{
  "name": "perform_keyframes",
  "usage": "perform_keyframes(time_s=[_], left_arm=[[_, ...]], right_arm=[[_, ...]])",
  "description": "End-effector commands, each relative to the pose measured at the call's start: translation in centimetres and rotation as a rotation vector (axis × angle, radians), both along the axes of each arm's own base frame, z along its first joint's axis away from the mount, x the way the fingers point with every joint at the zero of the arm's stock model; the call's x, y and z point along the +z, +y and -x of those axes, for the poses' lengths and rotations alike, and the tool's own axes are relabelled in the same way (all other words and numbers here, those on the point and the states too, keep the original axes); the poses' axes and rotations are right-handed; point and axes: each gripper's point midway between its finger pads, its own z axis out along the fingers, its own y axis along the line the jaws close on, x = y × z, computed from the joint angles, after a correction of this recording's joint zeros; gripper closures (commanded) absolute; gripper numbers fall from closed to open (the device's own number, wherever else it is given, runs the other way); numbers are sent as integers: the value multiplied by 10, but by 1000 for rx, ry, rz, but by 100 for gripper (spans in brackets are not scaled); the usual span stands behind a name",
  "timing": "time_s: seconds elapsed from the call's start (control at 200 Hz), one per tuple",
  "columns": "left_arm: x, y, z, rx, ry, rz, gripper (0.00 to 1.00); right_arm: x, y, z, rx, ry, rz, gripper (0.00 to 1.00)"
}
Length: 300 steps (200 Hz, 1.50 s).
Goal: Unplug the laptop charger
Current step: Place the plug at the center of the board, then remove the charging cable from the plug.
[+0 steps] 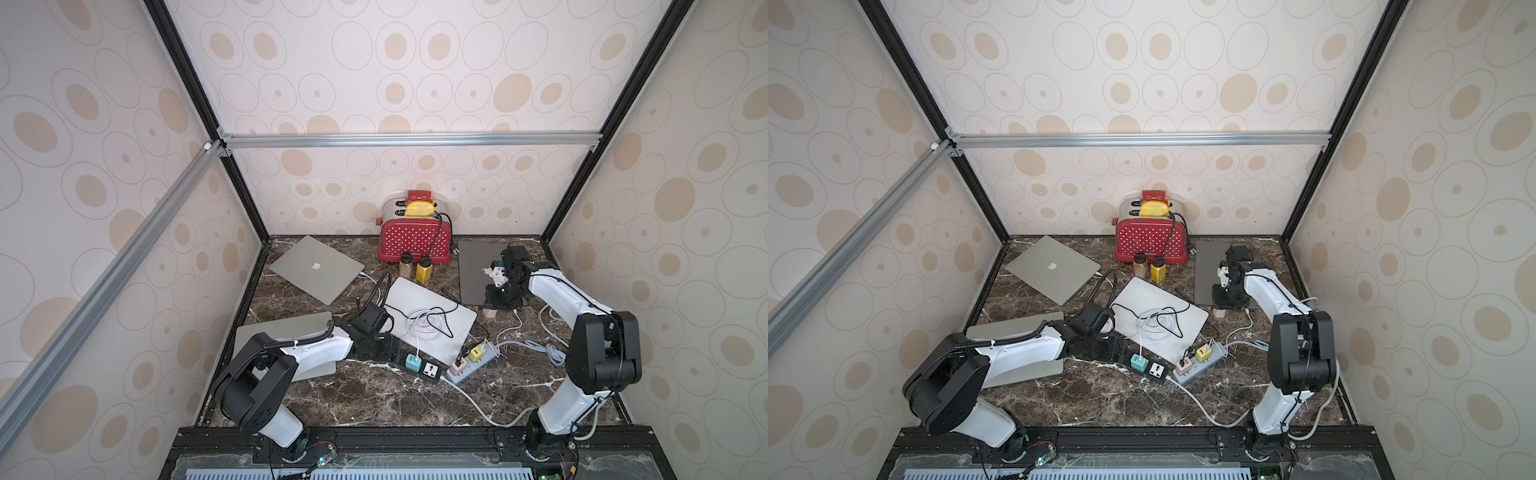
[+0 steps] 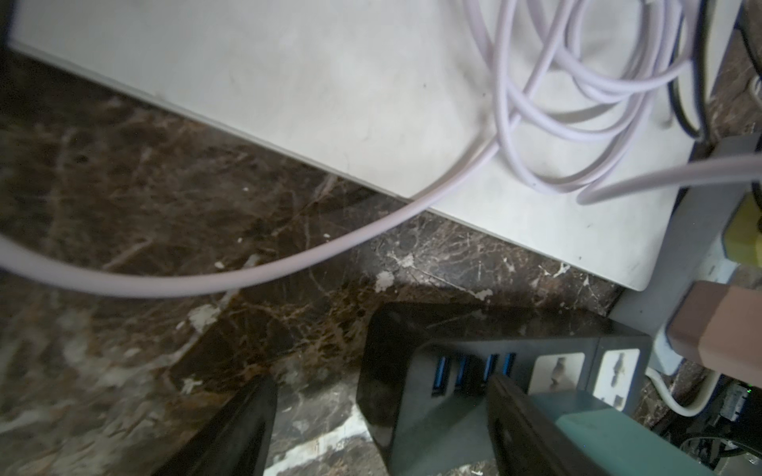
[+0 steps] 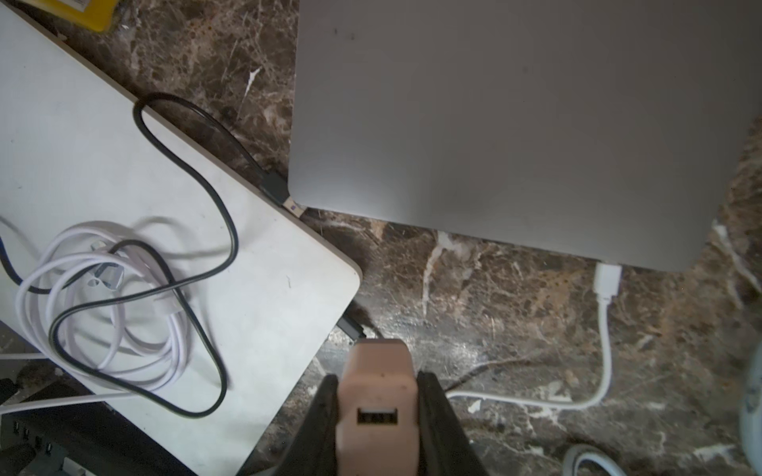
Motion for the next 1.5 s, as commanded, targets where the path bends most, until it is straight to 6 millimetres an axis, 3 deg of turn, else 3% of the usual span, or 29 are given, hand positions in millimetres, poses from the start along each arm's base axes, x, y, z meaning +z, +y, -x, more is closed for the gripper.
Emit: perform_keyframes(time_s=[0.0, 0.23, 0.451, 0.636, 0.841, 1.052, 1.177, 1.302, 1.412, 1.497], left_arm=[[-16, 16, 21, 5, 92, -61, 19], [-16, 15, 21, 12, 86, -45, 18], [-24, 17, 25, 17, 103, -48, 18], [-22, 17, 24, 17, 99, -46, 17], [-21, 17, 24, 22, 97, -44, 17], [-16, 12, 22, 19, 90, -20, 16], [-5, 11, 19, 12, 71, -15, 15], [11, 10, 16, 5, 42, -2, 14], [24, 10, 17, 3, 26, 15, 12], [37, 11, 20, 5, 10, 36, 12]], right_arm=[[-8, 10, -4, 58, 31, -54, 100], [-34, -11, -3, 14, 78, 3, 100], [-51, -6, 12, 33, 138, -47, 99], [-67, -12, 16, 24, 179, -21, 80], [-58, -26, 11, 0, 161, 38, 65], [-57, -34, 10, -5, 167, 59, 59], [-46, -36, 7, -8, 134, 67, 49], [-23, -39, 2, -12, 85, 80, 38], [8, -35, 3, -11, 23, 47, 35], [40, -19, 15, -6, -44, -42, 35]])
